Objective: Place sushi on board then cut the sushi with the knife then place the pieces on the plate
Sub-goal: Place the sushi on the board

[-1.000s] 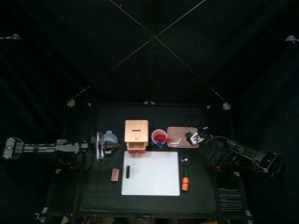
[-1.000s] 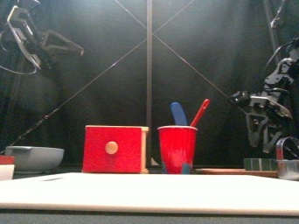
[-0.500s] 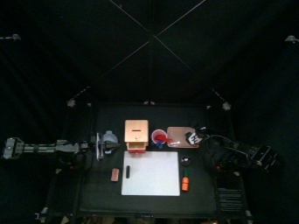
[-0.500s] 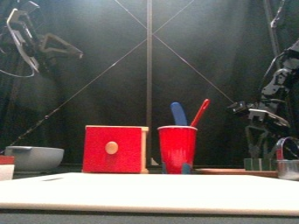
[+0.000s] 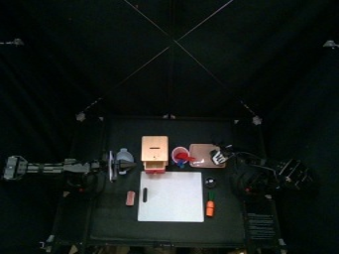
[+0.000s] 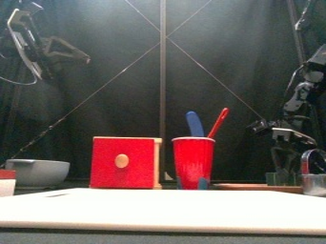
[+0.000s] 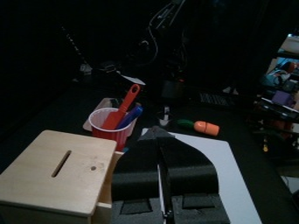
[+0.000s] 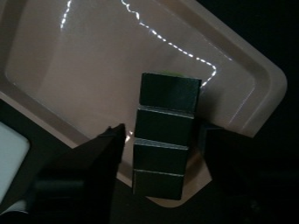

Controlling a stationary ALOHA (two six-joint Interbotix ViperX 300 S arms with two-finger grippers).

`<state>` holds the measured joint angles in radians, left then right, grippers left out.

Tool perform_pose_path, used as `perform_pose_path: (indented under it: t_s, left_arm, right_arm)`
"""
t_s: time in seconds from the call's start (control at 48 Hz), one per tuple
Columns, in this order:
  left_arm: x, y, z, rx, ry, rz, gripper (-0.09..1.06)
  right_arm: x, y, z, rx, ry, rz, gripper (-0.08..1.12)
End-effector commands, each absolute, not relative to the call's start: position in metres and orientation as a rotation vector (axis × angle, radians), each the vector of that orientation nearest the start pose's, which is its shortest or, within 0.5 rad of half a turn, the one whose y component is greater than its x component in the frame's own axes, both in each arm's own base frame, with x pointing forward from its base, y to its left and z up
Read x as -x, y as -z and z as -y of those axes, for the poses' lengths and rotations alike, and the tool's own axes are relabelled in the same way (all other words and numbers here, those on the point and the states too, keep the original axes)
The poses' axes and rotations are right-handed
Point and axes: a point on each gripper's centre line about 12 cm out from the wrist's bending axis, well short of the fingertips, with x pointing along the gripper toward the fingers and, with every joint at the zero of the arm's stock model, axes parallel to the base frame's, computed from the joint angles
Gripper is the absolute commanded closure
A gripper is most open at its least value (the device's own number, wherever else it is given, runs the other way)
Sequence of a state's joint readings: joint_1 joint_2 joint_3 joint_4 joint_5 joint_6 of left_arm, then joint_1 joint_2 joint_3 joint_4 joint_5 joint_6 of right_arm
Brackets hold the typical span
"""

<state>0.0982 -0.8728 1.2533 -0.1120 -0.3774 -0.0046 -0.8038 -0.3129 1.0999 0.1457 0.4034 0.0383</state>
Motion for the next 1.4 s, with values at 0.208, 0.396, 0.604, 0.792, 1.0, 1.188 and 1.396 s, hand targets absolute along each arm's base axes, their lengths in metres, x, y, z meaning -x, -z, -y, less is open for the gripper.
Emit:
perform_pose_path:
  t_s: [0.208, 0.396, 0.604, 0.792, 1.0, 1.188, 1.396]
  left_arm:
    - [-0.205, -0.258, -0.025, 0.117, -0.141, 0.020, 0.86]
    - [-0.205, -0.258, -0.025, 0.119, -0.142, 0.018, 0.86]
    - [-0.205, -0.258, -0.026, 0.118, -0.144, 0.020, 0.86]
    - [-0.205, -0.258, -0.026, 0.116, -0.145, 0.018, 0.86]
    - [-0.205, -0.258, -0.027, 0.113, -0.149, 0.018, 0.86]
    - [-0.205, -0.258, -0.028, 0.115, -0.153, 0.018, 0.86]
    - [-0.205, -0.258, -0.027, 0.113, -0.152, 0.018, 0.86]
  right_arm:
    - [-0.172, -0.124, 0.157, -0.615, 0.728, -1.003, 0.41]
    - [-0.188, -0.159, 0.150, -0.570, 0.664, -0.965, 0.44]
    - [-0.194, -0.213, 0.130, -0.587, 0.576, -0.918, 0.44]
    - [-0.196, -0.236, 0.093, -0.726, 0.441, -0.841, 0.44]
    - [-0.216, -0.250, 0.047, -0.803, 0.230, -0.771, 0.44]
    - [-0.244, -0.262, 0.014, -0.873, 0.107, -0.627, 0.44]
    - [-0.267, -0.252, -0.009, -0.946, 0.068, -0.636, 0.44]
